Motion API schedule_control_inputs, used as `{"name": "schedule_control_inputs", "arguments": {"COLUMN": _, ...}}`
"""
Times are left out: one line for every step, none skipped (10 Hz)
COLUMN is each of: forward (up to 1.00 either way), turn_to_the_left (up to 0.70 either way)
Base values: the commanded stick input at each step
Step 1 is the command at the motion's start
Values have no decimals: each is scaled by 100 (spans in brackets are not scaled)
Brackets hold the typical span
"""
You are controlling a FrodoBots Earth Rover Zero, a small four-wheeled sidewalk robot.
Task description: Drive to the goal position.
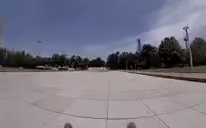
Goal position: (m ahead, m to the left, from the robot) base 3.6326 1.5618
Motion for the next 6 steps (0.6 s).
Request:
{"name": "schedule_control_inputs", "arguments": {"forward": 45, "turn_to_the_left": 3}}
{"name": "schedule_control_inputs", "arguments": {"forward": 45, "turn_to_the_left": 3}}
{"name": "schedule_control_inputs", "arguments": {"forward": 45, "turn_to_the_left": 3}}
{"name": "schedule_control_inputs", "arguments": {"forward": 45, "turn_to_the_left": 3}}
{"name": "schedule_control_inputs", "arguments": {"forward": 45, "turn_to_the_left": 3}}
{"name": "schedule_control_inputs", "arguments": {"forward": 45, "turn_to_the_left": 3}}
